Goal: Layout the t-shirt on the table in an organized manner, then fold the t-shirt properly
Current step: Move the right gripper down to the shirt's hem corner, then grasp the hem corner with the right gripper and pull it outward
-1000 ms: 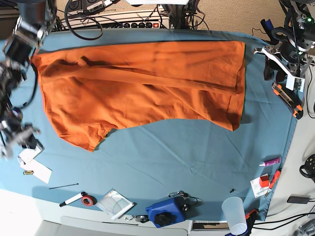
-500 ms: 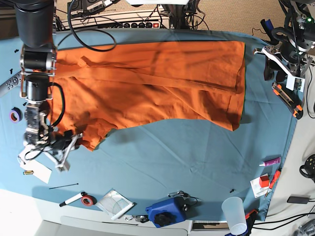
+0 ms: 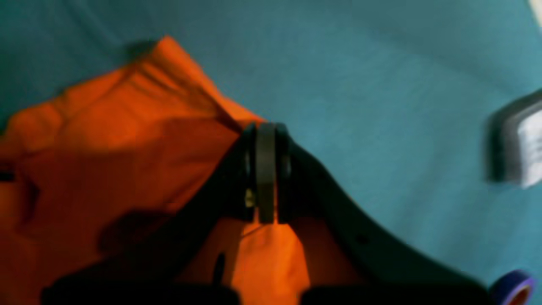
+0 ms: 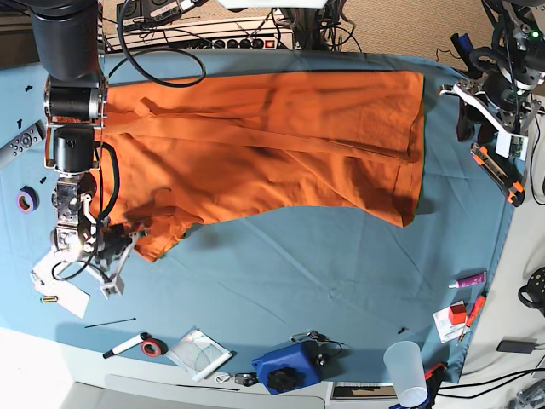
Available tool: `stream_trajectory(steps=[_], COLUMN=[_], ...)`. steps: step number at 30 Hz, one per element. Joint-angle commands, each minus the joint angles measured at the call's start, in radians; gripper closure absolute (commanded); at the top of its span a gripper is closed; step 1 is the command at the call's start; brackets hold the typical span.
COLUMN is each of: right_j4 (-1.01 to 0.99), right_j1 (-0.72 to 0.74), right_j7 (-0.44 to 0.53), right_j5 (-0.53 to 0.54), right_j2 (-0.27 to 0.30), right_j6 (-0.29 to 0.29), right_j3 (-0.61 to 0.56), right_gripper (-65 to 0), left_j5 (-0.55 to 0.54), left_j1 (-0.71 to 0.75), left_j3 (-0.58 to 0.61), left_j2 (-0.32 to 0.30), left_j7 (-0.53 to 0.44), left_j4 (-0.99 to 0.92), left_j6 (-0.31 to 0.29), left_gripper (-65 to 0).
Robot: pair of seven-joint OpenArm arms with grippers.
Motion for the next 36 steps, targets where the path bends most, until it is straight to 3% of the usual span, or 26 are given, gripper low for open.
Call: stream_trajectory(steps=[1, 14, 21, 26, 31, 34, 36], right_j4=[0.051, 0.262, 0.278, 0.278, 0.278, 0.278, 0.278], right_j1=[0.043, -0.014, -0.225, -0.311, -0.314, -0.314, -0.311], right_j7=[0.016, -0.135, -0.113, -0.097, -0.247, -0.324, -0.370], right_j5=[0.005, 0.003, 0.005, 0.151, 0.368, 0.486, 0.564], right_j2=[0.022, 0.092, 0.094, 0.094, 0.095, 0.096, 0.101], right_j6=[-0.013, -0.071, -0.068, 0.045, 0.170, 0.209, 0.207], right_j3=[0.008, 0.020, 0.244, 0.433, 0.545, 0.567, 0.571], right_gripper=[0.0, 0.0, 0.0, 0.0, -0.4, -14.2, -17.2], left_j5=[-0.010, -0.010, -0.010, -0.010, -0.010, -0.010, -0.010], left_j1=[0.001, 0.001, 0.001, 0.000, 0.001, 0.001, 0.001], left_j3=[-0.005, -0.005, -0.005, -0.005, -0.005, -0.005, -0.005], left_j2=[-0.011, -0.011, -0.011, -0.011, -0.011, -0.011, -0.011], left_j7=[-0.025, -0.034, -0.036, -0.051, -0.051, -0.050, -0.051], left_j4=[0.014, 0.014, 0.014, 0.014, 0.014, 0.014, 0.014], left_j6=[0.000, 0.000, 0.000, 0.000, 0.000, 0.000, 0.000], left_gripper=[-23.2, -23.2, -23.2, -23.2, -23.2, -23.2, -23.2])
